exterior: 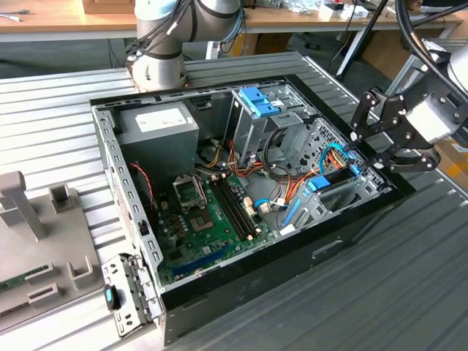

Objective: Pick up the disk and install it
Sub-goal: 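Insert the first disk wire, then insert the second disk wire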

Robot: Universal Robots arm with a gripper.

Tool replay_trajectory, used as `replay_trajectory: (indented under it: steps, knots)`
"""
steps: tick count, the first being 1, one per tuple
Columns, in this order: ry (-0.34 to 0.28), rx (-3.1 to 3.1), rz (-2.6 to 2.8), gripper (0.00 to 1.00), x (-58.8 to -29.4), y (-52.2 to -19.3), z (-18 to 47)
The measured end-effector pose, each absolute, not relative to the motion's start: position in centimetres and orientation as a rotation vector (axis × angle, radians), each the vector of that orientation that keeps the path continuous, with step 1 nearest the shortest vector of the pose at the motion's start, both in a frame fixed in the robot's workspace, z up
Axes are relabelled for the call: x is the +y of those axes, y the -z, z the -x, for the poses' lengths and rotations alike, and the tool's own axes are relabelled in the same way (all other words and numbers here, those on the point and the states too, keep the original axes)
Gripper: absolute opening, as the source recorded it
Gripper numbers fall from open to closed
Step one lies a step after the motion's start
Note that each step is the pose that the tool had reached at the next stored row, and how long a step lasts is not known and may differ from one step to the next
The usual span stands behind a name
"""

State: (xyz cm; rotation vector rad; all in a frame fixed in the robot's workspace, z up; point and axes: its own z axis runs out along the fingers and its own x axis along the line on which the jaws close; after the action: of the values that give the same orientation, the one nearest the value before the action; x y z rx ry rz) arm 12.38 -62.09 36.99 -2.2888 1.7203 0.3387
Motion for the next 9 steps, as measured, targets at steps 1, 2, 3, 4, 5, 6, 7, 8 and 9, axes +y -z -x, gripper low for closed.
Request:
replay_trajectory:
  steps: [1, 2, 3, 4, 5, 6, 7, 8, 9]
  knots:
    - [-0.363, 1.713, 2.27, 0.44, -62.46, -36.9, -12.4]
    - [-0.363, 1.718, 2.266, 0.44, -62.7, -36.72, -12.59]
    - [-0.362, 1.721, 2.263, 0.44, -62.85, -36.41, -12.65]
    - [-0.361, 1.724, 2.261, 0.44, -62.94, -36.03, -12.66]
    - [-0.362, 1.725, 2.261, 0.44, -62.94, -35.92, -12.66]
    - [-0.362, 1.725, 2.26, 0.44, -62.94, -35.92, -12.66]
    - [-0.362, 1.725, 2.26, 0.44, -62.94, -35.92, -12.66]
    - [-0.362, 1.725, 2.26, 0.44, -62.94, -35.91, -12.66]
    - [-0.362, 1.724, 2.26, 0.44, -62.94, -35.91, -12.66]
